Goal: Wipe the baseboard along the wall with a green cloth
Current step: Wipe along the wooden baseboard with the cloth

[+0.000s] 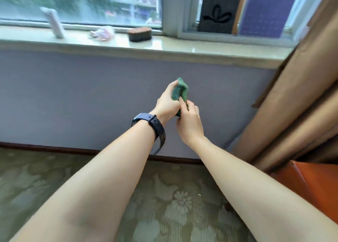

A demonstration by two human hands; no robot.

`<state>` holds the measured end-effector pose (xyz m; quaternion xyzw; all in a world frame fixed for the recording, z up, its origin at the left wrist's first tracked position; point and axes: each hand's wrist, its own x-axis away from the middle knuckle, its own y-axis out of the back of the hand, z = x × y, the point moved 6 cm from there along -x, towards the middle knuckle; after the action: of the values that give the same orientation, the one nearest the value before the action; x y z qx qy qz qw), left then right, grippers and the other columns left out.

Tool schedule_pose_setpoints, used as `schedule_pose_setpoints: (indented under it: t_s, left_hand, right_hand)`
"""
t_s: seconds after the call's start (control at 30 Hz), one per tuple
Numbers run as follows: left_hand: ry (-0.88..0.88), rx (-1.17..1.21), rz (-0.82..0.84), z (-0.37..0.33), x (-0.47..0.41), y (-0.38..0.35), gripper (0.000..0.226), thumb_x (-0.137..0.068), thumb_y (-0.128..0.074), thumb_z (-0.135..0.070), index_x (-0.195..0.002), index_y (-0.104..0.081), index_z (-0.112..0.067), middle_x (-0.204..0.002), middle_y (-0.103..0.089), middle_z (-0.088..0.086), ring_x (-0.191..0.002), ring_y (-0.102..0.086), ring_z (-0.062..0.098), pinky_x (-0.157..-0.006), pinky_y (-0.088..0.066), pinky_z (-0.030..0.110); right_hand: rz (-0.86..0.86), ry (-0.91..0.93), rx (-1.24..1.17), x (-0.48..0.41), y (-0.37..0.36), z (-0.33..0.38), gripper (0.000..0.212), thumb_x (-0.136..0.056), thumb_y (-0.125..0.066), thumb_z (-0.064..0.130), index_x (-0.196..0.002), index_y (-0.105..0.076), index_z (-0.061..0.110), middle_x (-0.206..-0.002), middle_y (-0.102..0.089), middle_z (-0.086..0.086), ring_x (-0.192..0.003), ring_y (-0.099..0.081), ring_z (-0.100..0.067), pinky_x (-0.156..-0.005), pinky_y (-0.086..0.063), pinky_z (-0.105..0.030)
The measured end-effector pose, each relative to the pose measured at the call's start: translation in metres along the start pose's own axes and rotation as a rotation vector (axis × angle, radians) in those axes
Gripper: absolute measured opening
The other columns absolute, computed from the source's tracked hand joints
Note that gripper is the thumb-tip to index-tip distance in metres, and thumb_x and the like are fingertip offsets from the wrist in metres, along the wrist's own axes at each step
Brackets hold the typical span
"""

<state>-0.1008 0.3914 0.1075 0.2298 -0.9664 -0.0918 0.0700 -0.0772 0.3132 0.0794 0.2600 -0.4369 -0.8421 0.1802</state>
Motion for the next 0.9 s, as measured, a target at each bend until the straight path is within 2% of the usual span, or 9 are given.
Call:
schedule_pose_setpoints:
  t_s: [0.13,0.47,0.67,0.77,0.9]
  left_hand:
    - [0.007,-0.053,-0.095,0.018,0.017,0.100,0.058,-0.083,-0.039,0.009,-0.128,-0.051,-0.025,-0.130,-0.053,0.015,-0.114,-0.055,0.032,-0.096,-0.051,0.045]
    - [0.080,-0.089,-0.238,0.084,0.051,0.329,0.057,-0.083,-0.041,0.010,-0.133,-0.045,-0.017,-0.131,-0.049,0.015,-0.115,-0.053,0.030,-0.099,-0.048,0.045]
    - [0.127,-0.051,-0.301,0.123,0.048,0.414,0.057,-0.083,-0.044,0.011,-0.134,-0.044,-0.014,-0.134,-0.047,0.016,-0.118,-0.051,0.031,-0.099,-0.047,0.045]
    - [0.149,-0.030,-0.324,0.145,0.036,0.449,0.058,-0.083,-0.045,0.013,-0.135,-0.043,-0.014,-0.133,-0.047,0.016,-0.116,-0.051,0.029,-0.096,-0.048,0.039]
    - [0.186,-0.062,-0.312,0.177,0.009,0.492,0.058,-0.082,-0.048,0.014,-0.134,-0.042,-0.011,-0.132,-0.047,0.019,-0.114,-0.051,0.029,-0.097,-0.047,0.039]
  right_hand:
    - [0.030,0.065,-0.033,-0.001,-0.046,0.089,0.065,-0.085,-0.046,-0.008,-0.145,-0.026,0.009,-0.144,-0.037,-0.013,-0.125,-0.034,-0.032,-0.100,-0.039,-0.040]
    - [0.131,0.172,-0.078,-0.001,-0.174,0.287,0.064,-0.086,-0.044,-0.004,-0.145,-0.027,0.014,-0.143,-0.038,-0.013,-0.122,-0.037,-0.033,-0.102,-0.038,-0.040]
    - [0.213,0.228,-0.040,-0.013,-0.237,0.352,0.063,-0.085,-0.048,0.000,-0.144,-0.029,0.015,-0.138,-0.040,-0.015,-0.119,-0.038,-0.033,-0.098,-0.039,-0.040]
    - [0.244,0.257,-0.002,-0.028,-0.271,0.376,0.061,-0.083,-0.052,0.002,-0.140,-0.032,0.013,-0.133,-0.042,-0.015,-0.113,-0.040,-0.034,-0.092,-0.039,-0.040]
    - [0.305,0.272,0.050,-0.049,-0.325,0.400,0.064,-0.081,-0.055,0.004,-0.140,-0.029,0.012,-0.141,-0.032,-0.016,-0.112,-0.041,-0.035,-0.090,-0.040,-0.040]
